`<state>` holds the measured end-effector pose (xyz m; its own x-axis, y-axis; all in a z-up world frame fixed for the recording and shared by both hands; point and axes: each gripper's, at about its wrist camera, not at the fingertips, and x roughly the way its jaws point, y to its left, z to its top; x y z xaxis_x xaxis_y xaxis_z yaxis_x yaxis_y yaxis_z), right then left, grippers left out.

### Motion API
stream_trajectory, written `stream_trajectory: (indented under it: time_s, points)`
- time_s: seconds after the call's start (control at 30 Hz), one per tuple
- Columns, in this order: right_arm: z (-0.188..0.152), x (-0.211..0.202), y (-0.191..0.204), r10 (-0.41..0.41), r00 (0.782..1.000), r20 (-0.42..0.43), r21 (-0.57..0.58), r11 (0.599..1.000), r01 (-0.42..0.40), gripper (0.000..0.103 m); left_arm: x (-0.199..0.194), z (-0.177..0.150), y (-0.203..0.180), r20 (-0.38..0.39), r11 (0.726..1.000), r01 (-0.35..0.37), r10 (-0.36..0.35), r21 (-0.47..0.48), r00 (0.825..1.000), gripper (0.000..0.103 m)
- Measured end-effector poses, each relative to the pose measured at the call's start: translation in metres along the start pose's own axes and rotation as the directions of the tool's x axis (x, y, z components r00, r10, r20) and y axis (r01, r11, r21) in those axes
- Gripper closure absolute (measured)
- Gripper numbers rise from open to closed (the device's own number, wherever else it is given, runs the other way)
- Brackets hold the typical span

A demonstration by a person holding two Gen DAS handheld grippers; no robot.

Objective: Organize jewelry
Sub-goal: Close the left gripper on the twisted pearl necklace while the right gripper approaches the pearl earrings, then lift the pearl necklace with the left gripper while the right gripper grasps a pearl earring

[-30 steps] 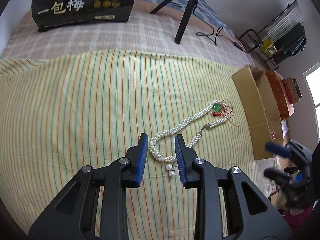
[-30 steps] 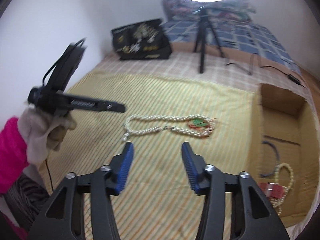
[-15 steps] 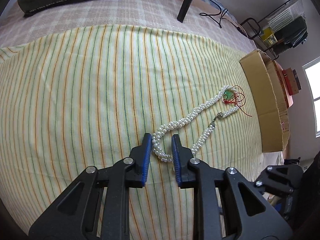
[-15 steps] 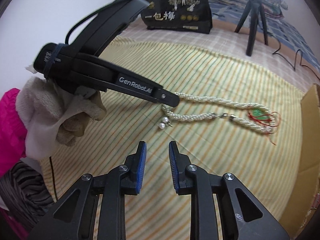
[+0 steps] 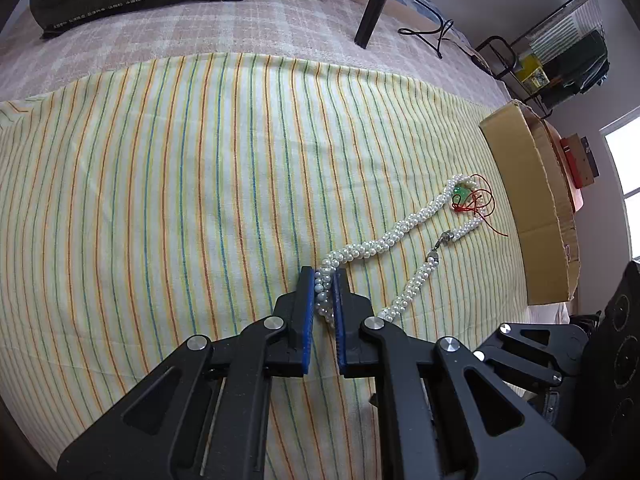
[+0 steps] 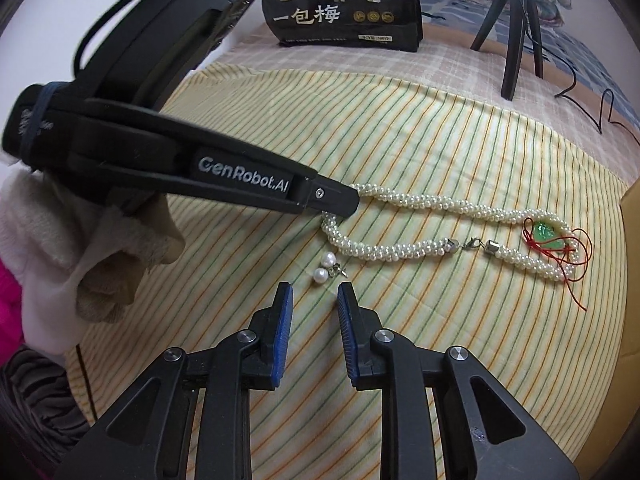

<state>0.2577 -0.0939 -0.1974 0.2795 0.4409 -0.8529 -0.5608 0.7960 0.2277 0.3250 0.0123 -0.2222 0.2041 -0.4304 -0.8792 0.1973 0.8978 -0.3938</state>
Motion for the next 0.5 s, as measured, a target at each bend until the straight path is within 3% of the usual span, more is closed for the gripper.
stream_trajectory:
  time_s: [0.37, 0.5]
  points:
    - [0.01, 0.015, 0.006, -0.059, 0.998, -0.01, 0.015, 0.998, 0.059, 0.083, 0.0, -0.001, -0.001, 0.004, 1.0, -0.002, 0.002, 0.006, 1.0, 0.096]
    - [0.007, 0.014, 0.01, -0.105, 0.994, -0.014, 0.005, 0.994, 0.105, 0.092, 0.0, -0.001, -0.002, 0.006, 1.0, -0.004, 0.004, 0.008, 1.0, 0.096]
